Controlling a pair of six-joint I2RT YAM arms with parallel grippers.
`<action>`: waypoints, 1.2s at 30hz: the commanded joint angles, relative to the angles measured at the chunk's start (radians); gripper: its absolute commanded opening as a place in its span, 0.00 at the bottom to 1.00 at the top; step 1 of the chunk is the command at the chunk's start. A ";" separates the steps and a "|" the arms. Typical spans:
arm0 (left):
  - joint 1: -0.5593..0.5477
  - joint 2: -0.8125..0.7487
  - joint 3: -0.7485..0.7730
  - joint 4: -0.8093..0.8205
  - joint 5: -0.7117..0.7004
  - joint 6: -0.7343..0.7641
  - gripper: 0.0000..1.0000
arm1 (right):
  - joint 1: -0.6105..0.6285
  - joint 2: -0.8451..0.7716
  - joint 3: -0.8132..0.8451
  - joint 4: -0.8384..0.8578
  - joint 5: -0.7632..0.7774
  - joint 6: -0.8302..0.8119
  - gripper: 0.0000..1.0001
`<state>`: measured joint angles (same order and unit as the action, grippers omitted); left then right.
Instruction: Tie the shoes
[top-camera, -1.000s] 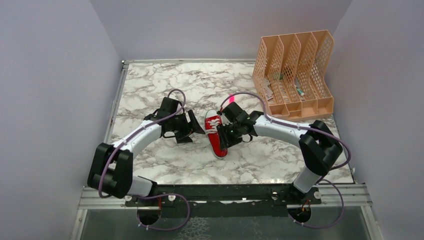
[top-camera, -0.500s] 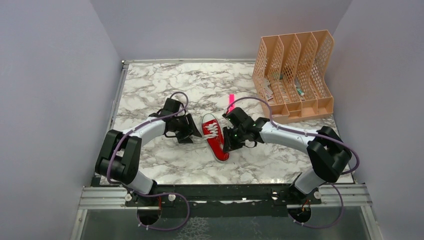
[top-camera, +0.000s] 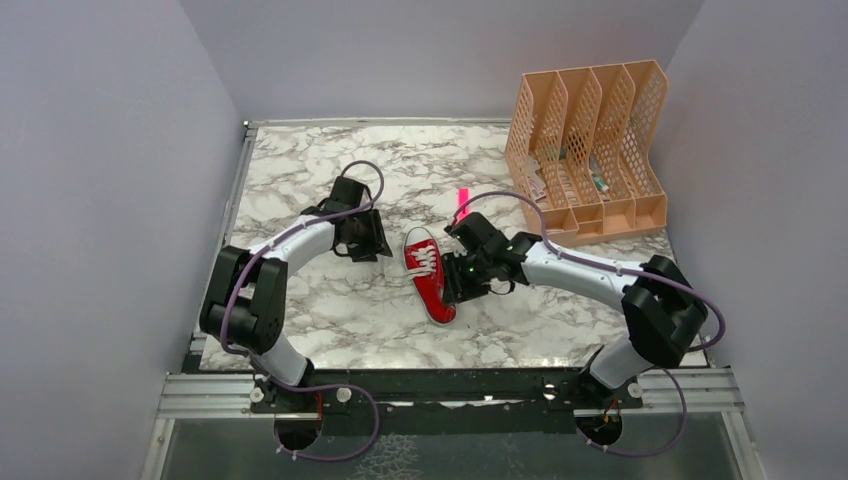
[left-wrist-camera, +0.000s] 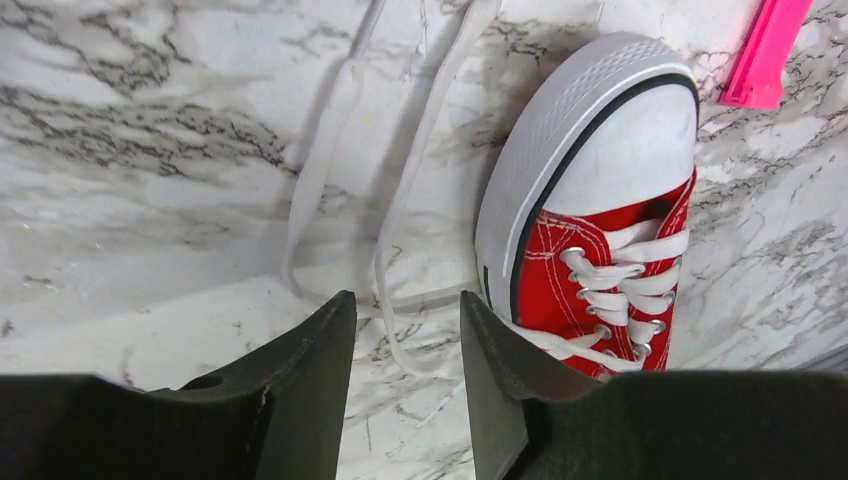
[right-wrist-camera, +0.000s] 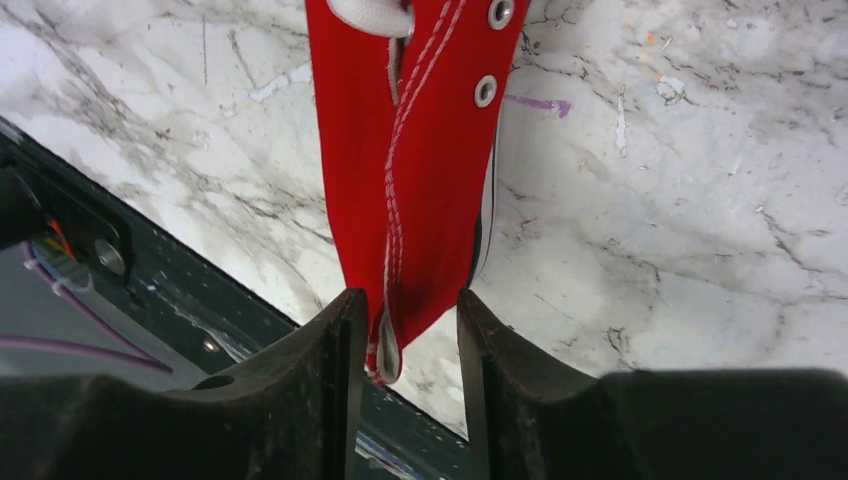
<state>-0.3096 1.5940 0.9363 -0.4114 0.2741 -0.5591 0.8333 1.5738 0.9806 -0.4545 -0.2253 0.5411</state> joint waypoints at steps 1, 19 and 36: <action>-0.004 0.056 0.067 -0.039 -0.052 0.086 0.44 | 0.009 -0.082 0.042 -0.084 0.058 -0.018 0.48; -0.005 0.185 0.153 -0.100 -0.080 0.217 0.15 | -0.054 -0.208 0.068 -0.140 0.119 -0.055 0.59; -0.031 -0.142 0.033 -0.141 0.072 0.118 0.01 | -0.029 0.095 0.263 0.175 -0.120 -0.884 0.53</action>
<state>-0.3359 1.4822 0.9981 -0.5339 0.2840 -0.4118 0.7769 1.6356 1.2087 -0.4088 -0.2855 -0.0319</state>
